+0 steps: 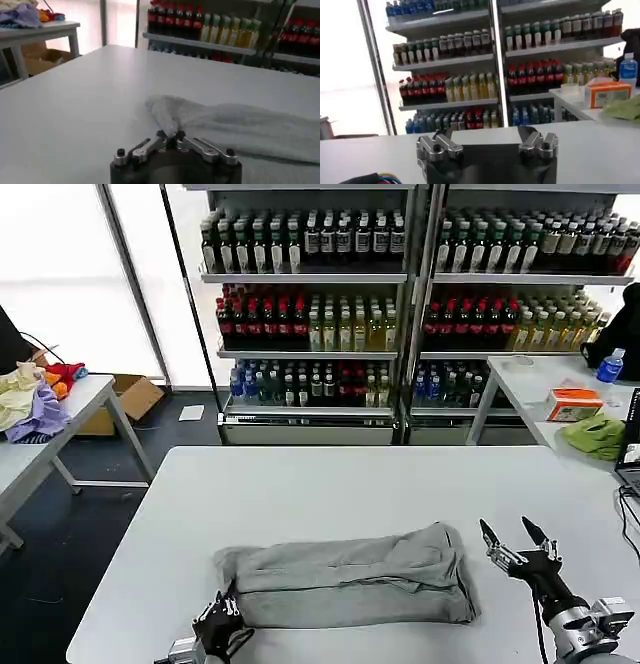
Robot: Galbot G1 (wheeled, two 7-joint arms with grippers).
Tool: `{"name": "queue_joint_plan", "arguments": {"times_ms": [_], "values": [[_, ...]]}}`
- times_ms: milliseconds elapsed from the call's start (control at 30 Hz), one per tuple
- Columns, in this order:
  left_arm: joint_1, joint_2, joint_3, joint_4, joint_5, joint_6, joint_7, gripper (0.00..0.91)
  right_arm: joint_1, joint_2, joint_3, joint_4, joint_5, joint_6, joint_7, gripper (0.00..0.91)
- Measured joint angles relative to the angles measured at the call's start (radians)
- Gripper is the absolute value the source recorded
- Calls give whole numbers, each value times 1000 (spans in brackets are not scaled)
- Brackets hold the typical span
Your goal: Fold and organize the clothes.
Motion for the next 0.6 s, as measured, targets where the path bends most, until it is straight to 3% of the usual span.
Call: {"name": "queue_joint_plan", "arguments": {"times_ms": [267, 600], "values": [[-38, 48, -90, -40, -65, 5, -1, 30, -11, -6, 22, 16, 9, 1, -3, 907], [-81, 191, -390, -7, -248, 65, 99, 30, -1, -3, 14, 24, 7, -1, 2, 907]]}}
